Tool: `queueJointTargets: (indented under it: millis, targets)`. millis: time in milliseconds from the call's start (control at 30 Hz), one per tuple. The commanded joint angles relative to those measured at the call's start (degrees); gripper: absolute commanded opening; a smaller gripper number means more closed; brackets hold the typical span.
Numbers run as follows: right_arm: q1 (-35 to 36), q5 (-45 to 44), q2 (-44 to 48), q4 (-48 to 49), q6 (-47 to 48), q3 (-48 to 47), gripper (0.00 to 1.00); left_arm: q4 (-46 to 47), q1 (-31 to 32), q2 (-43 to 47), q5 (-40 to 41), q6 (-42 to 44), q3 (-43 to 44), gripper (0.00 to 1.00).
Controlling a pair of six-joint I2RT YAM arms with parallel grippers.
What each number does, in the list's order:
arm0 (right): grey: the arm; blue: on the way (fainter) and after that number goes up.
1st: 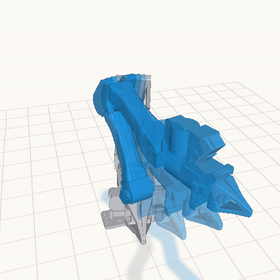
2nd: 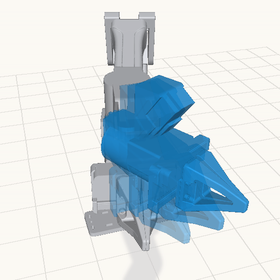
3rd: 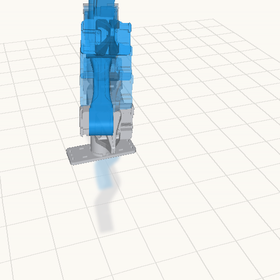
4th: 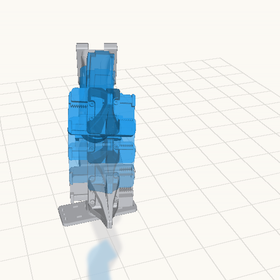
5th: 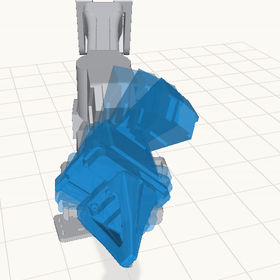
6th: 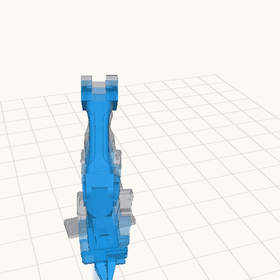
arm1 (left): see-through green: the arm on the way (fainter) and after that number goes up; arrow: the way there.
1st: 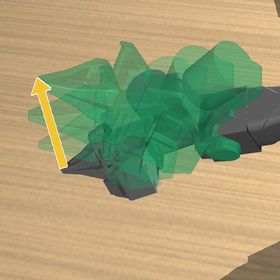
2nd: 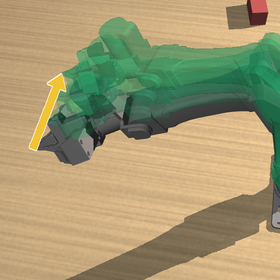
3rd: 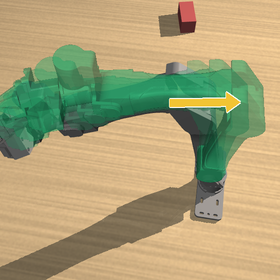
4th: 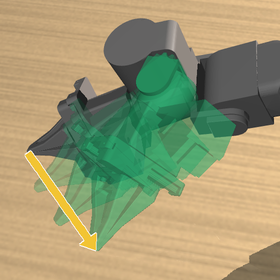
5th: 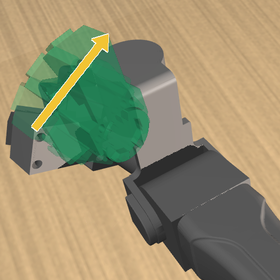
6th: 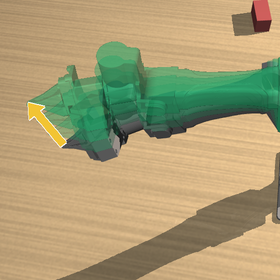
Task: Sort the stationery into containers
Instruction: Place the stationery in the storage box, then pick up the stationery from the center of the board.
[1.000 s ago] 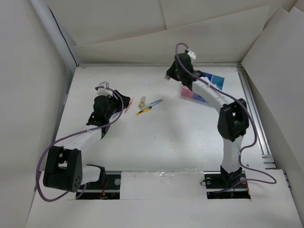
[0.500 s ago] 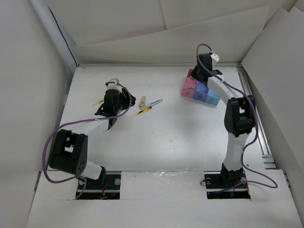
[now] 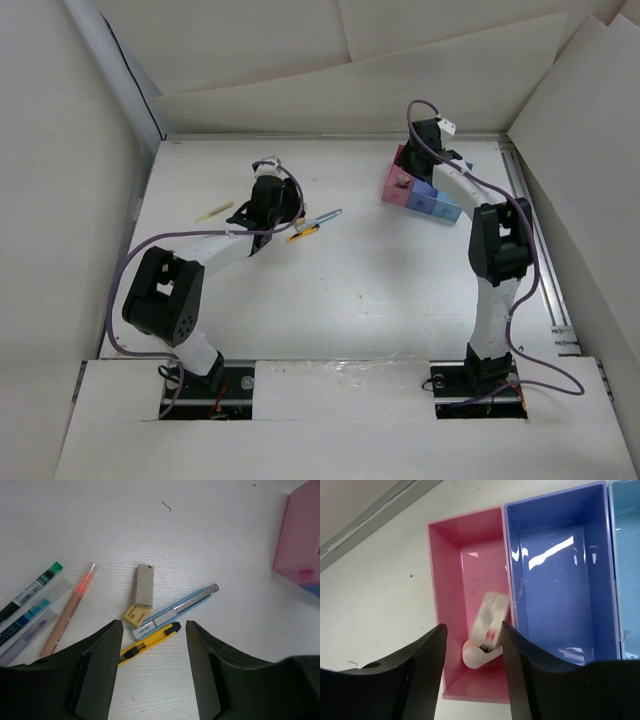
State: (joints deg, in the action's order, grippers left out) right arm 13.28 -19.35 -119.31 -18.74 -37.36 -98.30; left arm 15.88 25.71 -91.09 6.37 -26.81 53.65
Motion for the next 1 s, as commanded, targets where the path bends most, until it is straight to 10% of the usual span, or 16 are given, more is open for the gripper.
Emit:
queueJointTargets:
  millis: [0,233,433,700,967]
  targets:
    - [0.96,0.28,4.60,3.27,0.19,1.09,0.54,-2.43,-0.40,-0.93,3.29,1.32,3.83,0.50]
    - [3.24,0.28,13.30,3.80,0.19,5.04,0.60,-4.97,0.21,-5.85,2.77,2.37,7.34,0.50]
    - [8.07,-0.06,28.06,10.74,-1.48,18.83,0.06,-6.82,1.79,-9.71,3.91,3.60,11.20,0.43]
    - [16.07,-0.77,41.34,11.89,-3.68,33.06,0.45,-10.69,2.32,-15.17,7.42,4.66,17.02,0.41]
    - [18.45,-0.77,52.58,12.41,-4.30,41.52,0.49,-12.63,2.32,-19.91,9.62,5.19,20.09,0.39]
